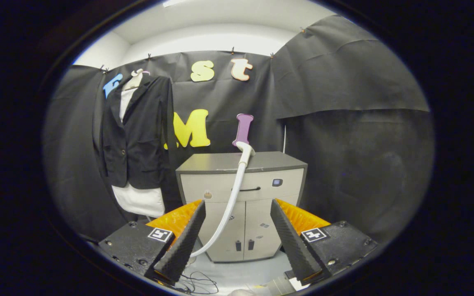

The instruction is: Iron the clothes twice with a garment steamer, once on the left side and once on the right side.

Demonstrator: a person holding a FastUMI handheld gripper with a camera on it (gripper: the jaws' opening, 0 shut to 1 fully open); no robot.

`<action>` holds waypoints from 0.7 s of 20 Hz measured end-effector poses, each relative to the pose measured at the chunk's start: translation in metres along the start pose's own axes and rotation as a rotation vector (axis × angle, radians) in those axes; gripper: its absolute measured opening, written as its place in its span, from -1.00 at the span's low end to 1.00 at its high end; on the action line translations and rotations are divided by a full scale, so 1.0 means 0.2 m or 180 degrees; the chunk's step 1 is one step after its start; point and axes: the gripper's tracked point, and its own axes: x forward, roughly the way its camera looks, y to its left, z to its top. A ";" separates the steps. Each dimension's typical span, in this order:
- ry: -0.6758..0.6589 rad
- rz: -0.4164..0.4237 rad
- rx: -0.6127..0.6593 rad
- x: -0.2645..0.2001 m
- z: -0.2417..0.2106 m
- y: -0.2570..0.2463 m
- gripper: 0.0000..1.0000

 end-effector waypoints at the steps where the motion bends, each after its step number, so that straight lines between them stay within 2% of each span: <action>1: 0.0008 -0.0003 -0.0011 0.05 0.01 -0.02 0.97; 6: 0.0069 0.0098 0.0011 0.38 0.14 -0.10 0.97; 14: 0.0158 0.0325 -0.0005 1.09 0.34 -0.21 0.98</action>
